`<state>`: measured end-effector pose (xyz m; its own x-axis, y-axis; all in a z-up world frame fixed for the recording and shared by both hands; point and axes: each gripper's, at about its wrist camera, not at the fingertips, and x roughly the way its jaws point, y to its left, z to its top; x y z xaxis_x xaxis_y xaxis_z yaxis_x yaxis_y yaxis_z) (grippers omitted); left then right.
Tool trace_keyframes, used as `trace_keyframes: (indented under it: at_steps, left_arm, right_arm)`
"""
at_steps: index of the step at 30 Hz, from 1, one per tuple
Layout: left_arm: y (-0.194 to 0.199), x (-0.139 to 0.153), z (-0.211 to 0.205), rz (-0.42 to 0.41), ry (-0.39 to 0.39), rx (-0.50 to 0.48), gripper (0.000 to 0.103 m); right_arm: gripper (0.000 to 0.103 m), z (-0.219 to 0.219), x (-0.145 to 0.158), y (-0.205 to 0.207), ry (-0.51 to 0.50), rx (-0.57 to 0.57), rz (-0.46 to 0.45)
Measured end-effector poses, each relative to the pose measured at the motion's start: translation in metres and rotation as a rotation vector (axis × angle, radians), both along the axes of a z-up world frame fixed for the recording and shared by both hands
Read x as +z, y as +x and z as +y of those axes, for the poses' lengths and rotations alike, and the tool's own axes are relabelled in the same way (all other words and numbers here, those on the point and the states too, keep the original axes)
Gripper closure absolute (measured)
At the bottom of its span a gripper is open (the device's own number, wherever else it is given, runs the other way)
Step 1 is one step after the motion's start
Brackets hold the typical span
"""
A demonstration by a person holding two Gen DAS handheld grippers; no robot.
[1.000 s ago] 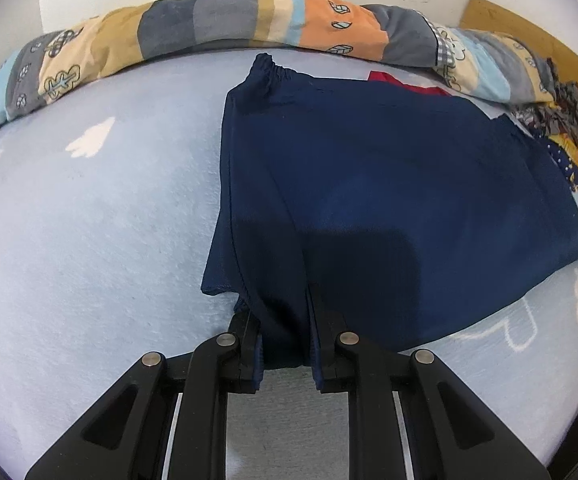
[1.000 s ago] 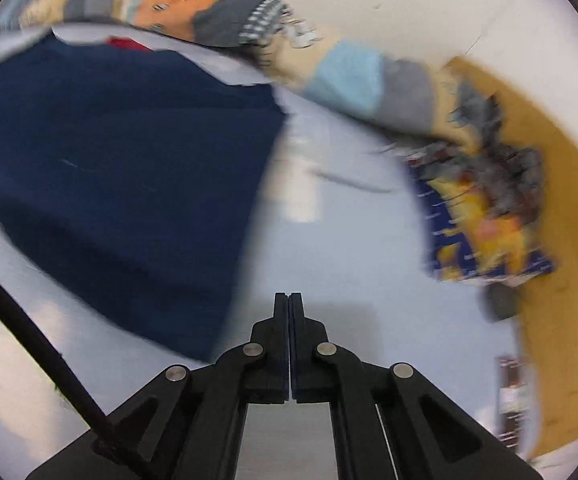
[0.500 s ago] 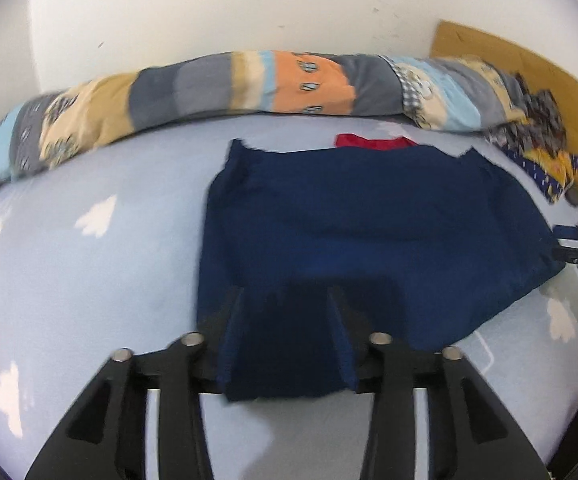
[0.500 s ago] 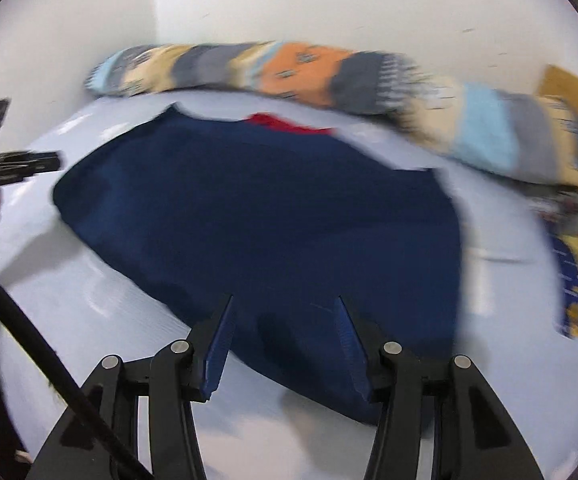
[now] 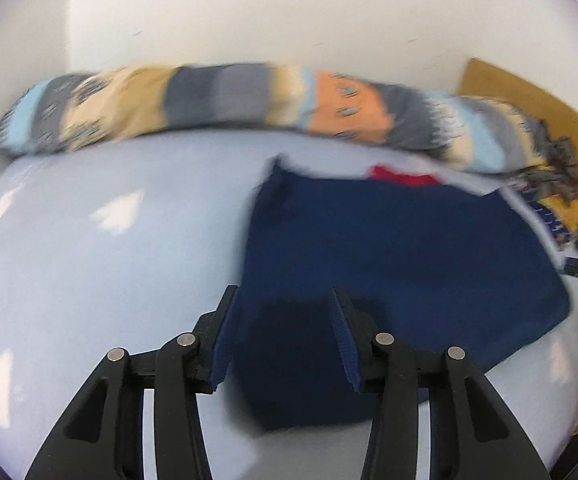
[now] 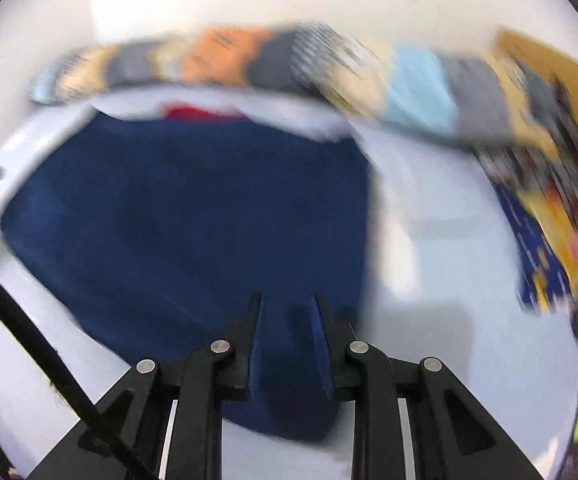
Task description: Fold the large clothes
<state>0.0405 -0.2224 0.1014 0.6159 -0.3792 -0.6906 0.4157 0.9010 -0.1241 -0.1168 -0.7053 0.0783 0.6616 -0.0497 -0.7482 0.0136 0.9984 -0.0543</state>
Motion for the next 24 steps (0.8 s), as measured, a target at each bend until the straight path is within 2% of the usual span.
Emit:
trace_keyframes:
  at_steps: [1, 2, 4, 6, 8, 9, 11, 12, 13, 15, 16, 17, 18, 19, 20, 21, 24]
  left_arm:
    - [0.006, 0.002, -0.028, 0.008, 0.011, -0.045, 0.051]
    - [0.011, 0.001, -0.048, 0.017, 0.027, -0.073, 0.042]
    - [0.032, -0.010, -0.093, 0.033, 0.063, -0.108, 0.040]
    - [0.053, -0.028, -0.119, 0.088, 0.087, -0.115, 0.040]
    - [0.072, -0.051, -0.131, 0.130, 0.107, -0.072, 0.040]
    - [0.076, -0.060, -0.130, 0.142, 0.119, -0.051, 0.040]
    - [0.081, -0.072, -0.121, 0.130, 0.119, -0.033, 0.040]
    - [0.082, -0.073, -0.114, 0.121, 0.120, -0.032, 0.040]
    - [0.084, -0.073, -0.105, 0.117, 0.126, -0.037, 0.040]
    - [0.082, -0.072, -0.085, 0.106, 0.145, -0.019, 0.040]
    - [0.082, -0.071, -0.069, 0.111, 0.146, 0.011, 0.040]
    - [0.083, -0.069, -0.058, 0.124, 0.134, 0.038, 0.040]
    - [0.082, -0.067, -0.042, 0.137, 0.127, 0.076, 0.040]
    - [0.080, -0.064, -0.023, 0.152, 0.113, 0.122, 0.040]
    - [0.074, -0.060, -0.014, 0.160, 0.097, 0.141, 0.040]
    - [0.067, -0.054, -0.004, 0.163, 0.080, 0.155, 0.040]
    - [0.037, -0.037, 0.009, 0.131, 0.075, 0.174, 0.040]
  right_arm:
    - [0.066, 0.017, 0.005, 0.011, 0.019, 0.041, -0.007]
    - [0.062, 0.041, 0.008, 0.031, 0.042, 0.086, -0.008]
    - [0.062, 0.067, 0.004, 0.061, 0.087, 0.122, -0.007]
    - [0.063, 0.092, -0.017, 0.100, 0.130, 0.164, 0.059]
    - [0.064, 0.085, -0.037, 0.126, 0.156, 0.138, 0.106]
    - [0.064, 0.076, -0.043, 0.131, 0.155, 0.117, 0.121]
    - [0.064, 0.039, -0.056, 0.132, 0.086, 0.014, 0.140]
    - [0.066, 0.019, -0.058, 0.127, 0.108, -0.020, 0.143]
    - [0.078, -0.003, -0.060, 0.122, 0.134, -0.048, 0.143]
    - [0.092, -0.050, -0.061, 0.102, 0.140, -0.161, 0.143]
    - [0.103, -0.069, -0.061, 0.092, 0.194, -0.200, 0.146]
    - [0.103, -0.084, -0.060, 0.085, 0.237, -0.242, 0.152]
    - [0.103, -0.095, -0.059, 0.076, 0.230, -0.300, 0.166]
    - [0.099, -0.103, -0.057, 0.072, 0.205, -0.336, 0.172]
    - [0.080, -0.102, -0.050, 0.063, 0.150, -0.395, 0.186]
    - [0.079, -0.098, -0.045, 0.056, 0.124, -0.418, 0.183]
    - [0.079, -0.066, -0.021, 0.034, 0.142, -0.370, 0.131]
